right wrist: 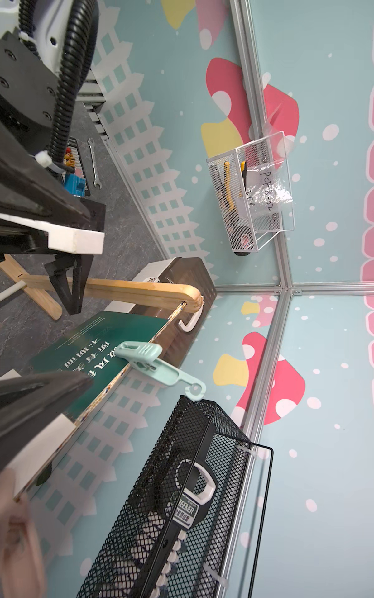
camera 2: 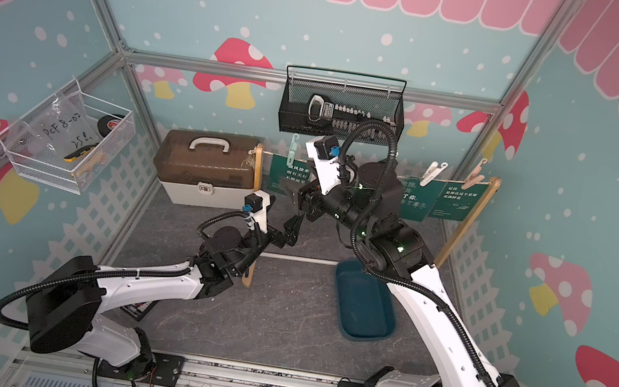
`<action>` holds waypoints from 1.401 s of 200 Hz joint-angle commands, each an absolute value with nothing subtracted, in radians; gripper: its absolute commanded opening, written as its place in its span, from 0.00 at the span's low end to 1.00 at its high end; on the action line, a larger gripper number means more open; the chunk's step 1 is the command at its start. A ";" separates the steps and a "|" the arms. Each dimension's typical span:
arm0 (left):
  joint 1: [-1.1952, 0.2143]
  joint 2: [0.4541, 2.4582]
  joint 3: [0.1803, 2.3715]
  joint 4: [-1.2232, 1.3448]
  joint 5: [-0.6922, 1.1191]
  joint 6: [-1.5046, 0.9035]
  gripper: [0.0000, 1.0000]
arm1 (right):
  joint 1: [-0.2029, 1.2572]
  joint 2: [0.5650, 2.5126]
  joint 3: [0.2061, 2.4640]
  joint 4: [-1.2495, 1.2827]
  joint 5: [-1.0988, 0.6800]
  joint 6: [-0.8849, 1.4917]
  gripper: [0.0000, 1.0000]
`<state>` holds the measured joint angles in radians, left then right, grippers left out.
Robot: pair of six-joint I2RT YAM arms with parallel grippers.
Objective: Remove the postcards from the strings
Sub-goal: Pinch the postcard on the clothesline.
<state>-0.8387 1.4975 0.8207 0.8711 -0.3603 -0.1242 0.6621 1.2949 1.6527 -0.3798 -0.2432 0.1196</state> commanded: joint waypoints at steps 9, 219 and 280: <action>-0.800 1.532 0.809 0.976 -0.360 -0.227 0.99 | 0.666 1.293 1.680 -0.366 -0.266 0.103 0.71; -0.747 1.698 0.895 1.182 -0.279 -0.463 0.99 | 0.666 1.296 1.697 -0.370 -0.312 0.120 0.71; -0.739 1.743 0.924 1.221 -0.272 -0.494 0.99 | 0.666 1.299 1.692 -0.366 -0.327 0.126 0.71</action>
<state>-0.7425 1.7222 0.8886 1.1797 -0.2588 -0.4503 0.6621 1.2949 1.6714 -0.3809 -0.3080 0.1219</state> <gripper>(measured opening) 0.993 0.709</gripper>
